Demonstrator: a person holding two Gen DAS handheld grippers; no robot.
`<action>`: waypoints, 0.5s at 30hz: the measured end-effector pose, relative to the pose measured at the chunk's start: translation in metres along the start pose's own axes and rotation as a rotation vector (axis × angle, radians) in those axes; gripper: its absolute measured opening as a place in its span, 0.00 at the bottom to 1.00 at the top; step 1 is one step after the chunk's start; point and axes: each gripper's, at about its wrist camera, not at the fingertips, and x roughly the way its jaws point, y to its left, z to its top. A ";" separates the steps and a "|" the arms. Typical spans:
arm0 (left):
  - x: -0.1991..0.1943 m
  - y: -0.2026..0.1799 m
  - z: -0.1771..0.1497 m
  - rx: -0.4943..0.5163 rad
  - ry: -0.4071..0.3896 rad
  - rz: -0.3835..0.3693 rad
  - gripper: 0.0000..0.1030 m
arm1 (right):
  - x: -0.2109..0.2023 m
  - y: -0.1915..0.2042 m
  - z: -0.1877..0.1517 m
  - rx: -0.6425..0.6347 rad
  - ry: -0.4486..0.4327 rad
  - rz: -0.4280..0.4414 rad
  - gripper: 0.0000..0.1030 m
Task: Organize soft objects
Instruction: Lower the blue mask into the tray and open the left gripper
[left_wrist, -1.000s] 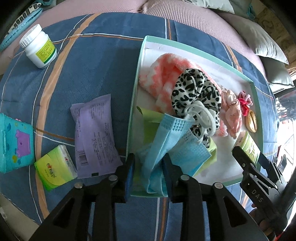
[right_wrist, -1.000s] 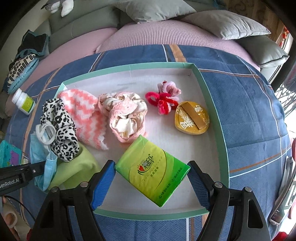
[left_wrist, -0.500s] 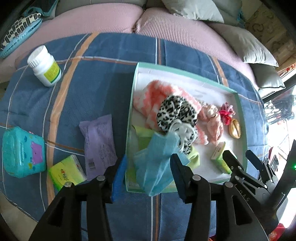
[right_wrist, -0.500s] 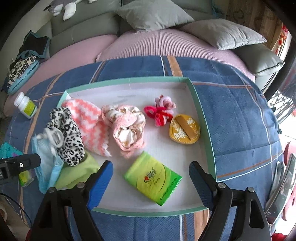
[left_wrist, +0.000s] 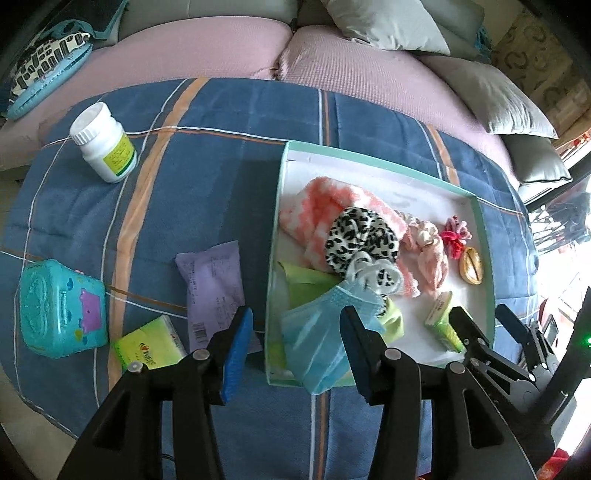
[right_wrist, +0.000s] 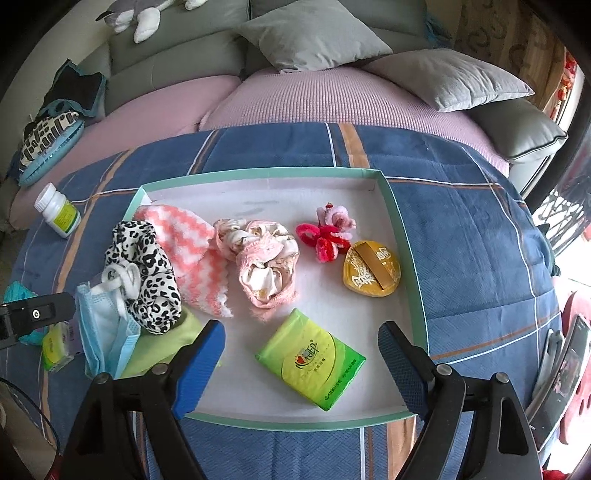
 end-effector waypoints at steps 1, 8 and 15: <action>0.000 0.001 0.000 -0.001 0.000 0.007 0.49 | 0.000 0.001 0.000 -0.001 -0.001 -0.001 0.85; -0.003 0.007 0.002 -0.001 -0.021 0.038 0.59 | 0.000 0.002 0.001 -0.003 -0.006 -0.003 0.91; -0.004 0.014 0.002 -0.031 -0.048 0.070 0.75 | -0.002 0.001 0.003 0.018 -0.020 0.015 1.00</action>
